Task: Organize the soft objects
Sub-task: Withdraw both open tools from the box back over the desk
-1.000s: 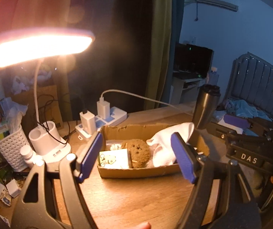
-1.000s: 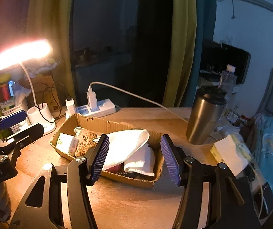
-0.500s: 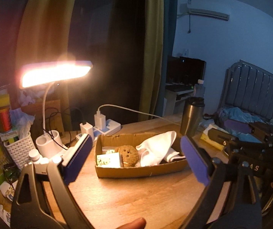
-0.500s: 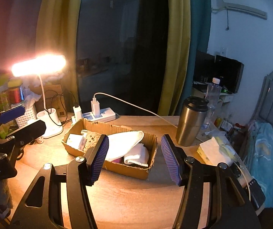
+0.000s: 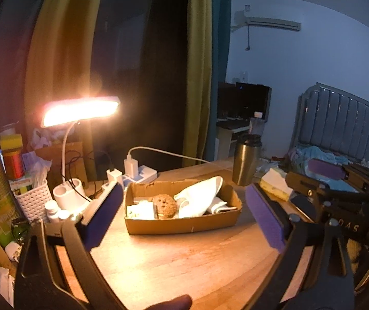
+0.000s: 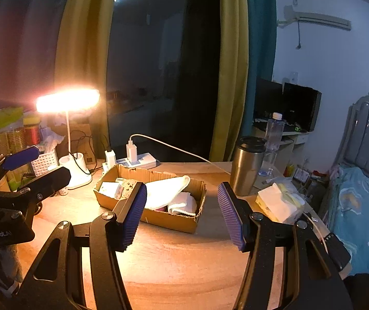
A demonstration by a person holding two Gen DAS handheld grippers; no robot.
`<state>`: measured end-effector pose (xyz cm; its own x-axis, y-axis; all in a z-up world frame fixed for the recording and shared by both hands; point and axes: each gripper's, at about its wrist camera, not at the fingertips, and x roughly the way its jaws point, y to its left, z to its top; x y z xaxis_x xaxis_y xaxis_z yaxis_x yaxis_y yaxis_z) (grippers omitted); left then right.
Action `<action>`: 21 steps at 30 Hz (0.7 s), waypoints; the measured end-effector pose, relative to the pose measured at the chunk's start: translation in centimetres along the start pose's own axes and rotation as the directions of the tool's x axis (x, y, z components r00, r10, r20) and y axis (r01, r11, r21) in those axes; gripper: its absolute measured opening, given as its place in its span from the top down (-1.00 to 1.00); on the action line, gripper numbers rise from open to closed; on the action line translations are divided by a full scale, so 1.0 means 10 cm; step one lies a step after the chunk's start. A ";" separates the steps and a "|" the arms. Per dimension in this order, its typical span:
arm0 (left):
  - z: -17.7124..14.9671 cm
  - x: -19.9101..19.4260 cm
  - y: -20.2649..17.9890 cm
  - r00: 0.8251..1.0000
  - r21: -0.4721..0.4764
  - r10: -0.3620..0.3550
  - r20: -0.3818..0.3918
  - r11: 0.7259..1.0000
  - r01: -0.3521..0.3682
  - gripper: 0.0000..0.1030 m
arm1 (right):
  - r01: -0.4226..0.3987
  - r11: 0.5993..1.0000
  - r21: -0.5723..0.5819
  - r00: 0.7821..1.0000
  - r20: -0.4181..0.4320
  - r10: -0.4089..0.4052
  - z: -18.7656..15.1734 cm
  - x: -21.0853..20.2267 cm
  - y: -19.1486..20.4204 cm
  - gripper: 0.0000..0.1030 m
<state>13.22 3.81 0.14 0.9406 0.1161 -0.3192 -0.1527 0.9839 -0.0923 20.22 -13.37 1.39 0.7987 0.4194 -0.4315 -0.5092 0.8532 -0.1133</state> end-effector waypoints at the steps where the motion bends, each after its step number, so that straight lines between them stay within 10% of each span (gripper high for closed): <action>1: 0.00 -0.04 -0.02 1.000 0.003 0.002 0.003 1.000 -0.002 -0.89 | 0.001 1.000 0.001 1.000 0.004 -0.001 -0.01 -0.03 0.00 -0.18; 21: -0.16 -0.67 -0.13 0.998 0.026 0.008 0.068 1.000 -0.009 -0.89 | 0.027 0.999 0.026 0.998 0.053 -0.029 -0.26 -0.67 0.09 -0.20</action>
<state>6.66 1.58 0.90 0.9578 0.1325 -0.2551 -0.1535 0.9860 -0.0645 13.62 -16.19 1.88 0.8289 0.4104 -0.3801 -0.4784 0.8723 -0.1014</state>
